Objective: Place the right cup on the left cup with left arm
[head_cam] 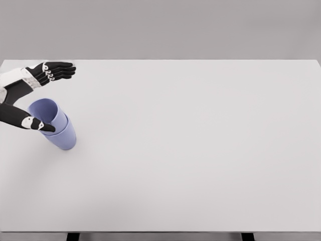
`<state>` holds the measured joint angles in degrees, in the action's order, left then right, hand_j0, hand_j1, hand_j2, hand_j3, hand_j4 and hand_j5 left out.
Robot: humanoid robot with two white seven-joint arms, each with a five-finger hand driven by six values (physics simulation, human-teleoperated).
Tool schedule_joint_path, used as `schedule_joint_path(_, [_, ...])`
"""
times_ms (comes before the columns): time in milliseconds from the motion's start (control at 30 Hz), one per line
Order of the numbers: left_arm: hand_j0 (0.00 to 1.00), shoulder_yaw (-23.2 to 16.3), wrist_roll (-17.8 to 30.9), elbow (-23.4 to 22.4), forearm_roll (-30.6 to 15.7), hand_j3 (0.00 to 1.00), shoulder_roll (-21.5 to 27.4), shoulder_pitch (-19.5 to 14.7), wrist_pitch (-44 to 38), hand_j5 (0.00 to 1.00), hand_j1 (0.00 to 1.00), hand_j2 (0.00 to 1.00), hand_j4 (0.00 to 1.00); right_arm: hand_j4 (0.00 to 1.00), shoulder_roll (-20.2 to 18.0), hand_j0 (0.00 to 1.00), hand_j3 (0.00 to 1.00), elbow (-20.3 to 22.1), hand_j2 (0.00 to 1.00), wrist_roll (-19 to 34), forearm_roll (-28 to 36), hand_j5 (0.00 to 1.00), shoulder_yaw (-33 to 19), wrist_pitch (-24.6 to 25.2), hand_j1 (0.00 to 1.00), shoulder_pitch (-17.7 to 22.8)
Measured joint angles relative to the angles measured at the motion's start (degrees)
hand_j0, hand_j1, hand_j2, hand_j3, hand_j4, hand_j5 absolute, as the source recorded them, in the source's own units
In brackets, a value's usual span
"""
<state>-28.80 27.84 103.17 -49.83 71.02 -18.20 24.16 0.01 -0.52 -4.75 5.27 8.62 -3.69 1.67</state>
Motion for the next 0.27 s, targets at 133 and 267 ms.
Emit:
schedule_joint_path(133, [1.0, -0.1, 0.0, 0.0, 1.5, 1.0, -0.2, 0.2, 1.0, 1.0, 1.0, 1.0, 1.0, 1.0, 0.0, 1.0, 1.0, 0.0, 1.0, 0.0, 0.0, 1.0, 0.0, 0.0, 1.0, 0.0])
schedule_joint_path(267, [1.0, -0.1, 0.0, 0.0, 1.9, 1.0, -0.2, 0.3, 1.2, 1.0, 1.0, 1.0, 1.0, 1.0, 0.0, 1.0, 1.0, 0.0, 1.0, 0.0, 0.0, 1.0, 0.0, 0.0, 1.0, 0.0])
